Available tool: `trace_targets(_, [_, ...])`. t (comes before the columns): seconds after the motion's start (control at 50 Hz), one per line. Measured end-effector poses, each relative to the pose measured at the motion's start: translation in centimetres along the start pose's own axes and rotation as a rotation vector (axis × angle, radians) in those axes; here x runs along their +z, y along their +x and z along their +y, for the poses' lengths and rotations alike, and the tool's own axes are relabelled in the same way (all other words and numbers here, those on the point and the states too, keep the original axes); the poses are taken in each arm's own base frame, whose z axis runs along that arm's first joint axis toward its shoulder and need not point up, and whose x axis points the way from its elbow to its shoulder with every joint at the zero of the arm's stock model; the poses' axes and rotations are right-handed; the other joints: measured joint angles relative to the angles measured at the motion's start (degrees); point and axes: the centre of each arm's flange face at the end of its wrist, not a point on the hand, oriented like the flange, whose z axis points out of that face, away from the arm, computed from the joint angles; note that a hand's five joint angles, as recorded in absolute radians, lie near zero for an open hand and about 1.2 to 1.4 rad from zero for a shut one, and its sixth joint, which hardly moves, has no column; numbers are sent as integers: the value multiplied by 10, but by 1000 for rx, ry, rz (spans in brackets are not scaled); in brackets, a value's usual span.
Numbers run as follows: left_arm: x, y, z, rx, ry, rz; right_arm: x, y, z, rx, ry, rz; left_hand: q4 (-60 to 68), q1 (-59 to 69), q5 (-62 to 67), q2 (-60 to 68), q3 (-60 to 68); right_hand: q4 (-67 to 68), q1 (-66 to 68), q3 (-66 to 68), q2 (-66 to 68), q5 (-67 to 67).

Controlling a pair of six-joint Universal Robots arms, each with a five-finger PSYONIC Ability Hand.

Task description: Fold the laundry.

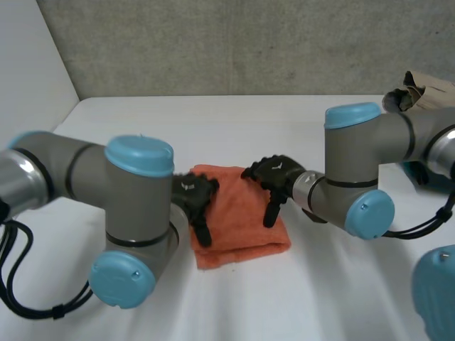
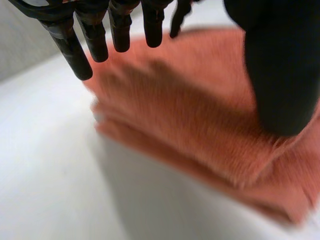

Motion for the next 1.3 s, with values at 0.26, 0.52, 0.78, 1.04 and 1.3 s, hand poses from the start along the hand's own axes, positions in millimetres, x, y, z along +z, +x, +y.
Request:
trace_targets(0.26, [-26,-28,-86,-10,331,23,-69,-14,-9,-56,195,110,-5,0,-3,0,0,0,0,0,0,0])
trace_targets(0.52, [-37,-18,-97,64,406,490,-83,-67,54,-89,254,61,-5,0,-3,0,0,0,0,0,0,0])
trace_targets(0.78, [-43,-14,-103,77,424,574,-50,-75,67,-124,308,65,-5,0,-3,0,0,0,0,0,0,0])
trace_targets(1.04, [-46,-8,-104,80,430,583,-32,-71,62,-169,358,83,-5,0,-3,0,0,108,102,104,110,75])
trace_targets(1.3, [-47,-9,-108,82,441,581,-20,-62,42,-170,431,107,-5,0,-3,0,0,558,437,522,531,484])
